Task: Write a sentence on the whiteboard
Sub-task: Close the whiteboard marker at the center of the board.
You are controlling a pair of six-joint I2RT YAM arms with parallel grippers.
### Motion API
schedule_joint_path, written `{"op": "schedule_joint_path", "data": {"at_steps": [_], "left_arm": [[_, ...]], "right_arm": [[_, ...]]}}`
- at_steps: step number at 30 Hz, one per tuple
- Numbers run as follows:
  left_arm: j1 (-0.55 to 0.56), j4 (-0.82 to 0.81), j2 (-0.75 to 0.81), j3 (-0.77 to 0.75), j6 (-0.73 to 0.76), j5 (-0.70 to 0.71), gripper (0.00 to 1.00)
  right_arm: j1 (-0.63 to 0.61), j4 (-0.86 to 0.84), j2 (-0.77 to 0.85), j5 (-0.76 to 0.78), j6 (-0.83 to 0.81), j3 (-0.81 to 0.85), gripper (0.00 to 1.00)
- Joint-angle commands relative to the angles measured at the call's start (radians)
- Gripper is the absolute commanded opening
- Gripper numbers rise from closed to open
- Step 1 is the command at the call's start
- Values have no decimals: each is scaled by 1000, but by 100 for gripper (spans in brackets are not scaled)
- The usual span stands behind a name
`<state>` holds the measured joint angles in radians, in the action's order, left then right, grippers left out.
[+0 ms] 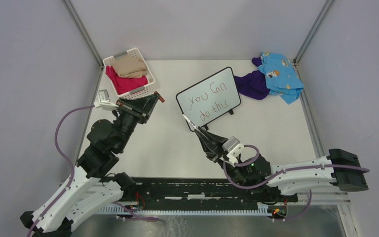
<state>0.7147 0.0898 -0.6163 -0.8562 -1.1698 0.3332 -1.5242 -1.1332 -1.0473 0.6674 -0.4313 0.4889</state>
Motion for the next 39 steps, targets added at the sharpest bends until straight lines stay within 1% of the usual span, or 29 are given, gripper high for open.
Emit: {"op": "schedule_joint_path", "data": {"at_steps": [1,6,8,14,19,39], "left_arm": [[-3,-70,2,16,-120,-2,2],[-2,-86,-16,40,-174,-22,2],[-2,-129,-24,49,-185,-34,2],[-1,-160,-17,55,-182,-40,2],[-1,-183,-23,67,-186,-70,2],[-1,-188,-19,79,-178,-125,2]], "right_arm": [[-23,-189,-33,-6,-70,76,0],[-27,-134,-73,-29,-42,145,0],[-27,-115,-81,-34,-36,165,0],[-26,-30,-94,-3,-42,202,0],[-26,-6,-99,3,-28,208,0],[-25,-29,-120,29,-41,229,0]]}}
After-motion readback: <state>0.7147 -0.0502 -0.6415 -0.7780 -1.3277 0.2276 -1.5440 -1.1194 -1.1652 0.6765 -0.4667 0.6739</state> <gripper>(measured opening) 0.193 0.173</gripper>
